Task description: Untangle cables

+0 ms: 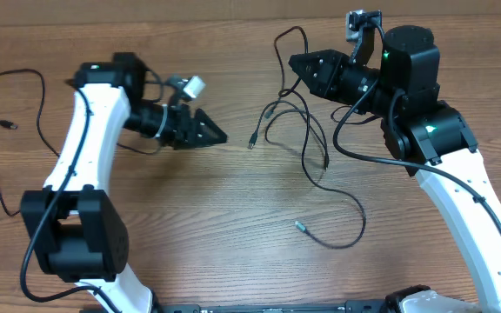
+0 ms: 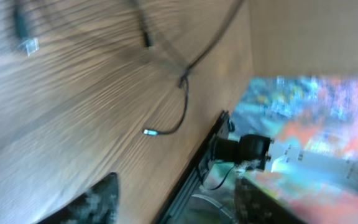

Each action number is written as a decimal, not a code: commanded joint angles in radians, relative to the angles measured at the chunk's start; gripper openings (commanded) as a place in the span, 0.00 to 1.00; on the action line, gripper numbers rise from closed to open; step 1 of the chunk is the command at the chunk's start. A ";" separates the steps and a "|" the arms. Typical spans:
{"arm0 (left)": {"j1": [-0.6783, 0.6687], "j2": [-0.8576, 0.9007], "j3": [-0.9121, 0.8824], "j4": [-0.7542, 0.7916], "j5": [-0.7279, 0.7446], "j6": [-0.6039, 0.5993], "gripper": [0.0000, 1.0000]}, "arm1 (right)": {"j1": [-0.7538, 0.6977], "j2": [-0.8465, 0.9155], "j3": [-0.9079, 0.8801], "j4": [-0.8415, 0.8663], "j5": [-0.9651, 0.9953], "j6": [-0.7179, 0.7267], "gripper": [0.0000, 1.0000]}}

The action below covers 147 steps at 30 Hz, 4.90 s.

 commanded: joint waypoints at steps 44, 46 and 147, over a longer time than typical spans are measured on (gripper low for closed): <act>-0.299 0.009 -0.506 1.626 0.135 -0.772 1.00 | -0.002 -0.020 0.028 0.065 -0.130 0.110 0.04; -0.311 0.009 -0.508 1.626 0.129 -0.772 1.00 | -0.002 -0.020 0.028 0.065 -0.130 0.110 0.04; 0.151 -0.516 -0.504 1.819 -0.300 -1.675 0.04 | -0.054 0.166 -0.136 -0.607 0.296 -0.048 0.61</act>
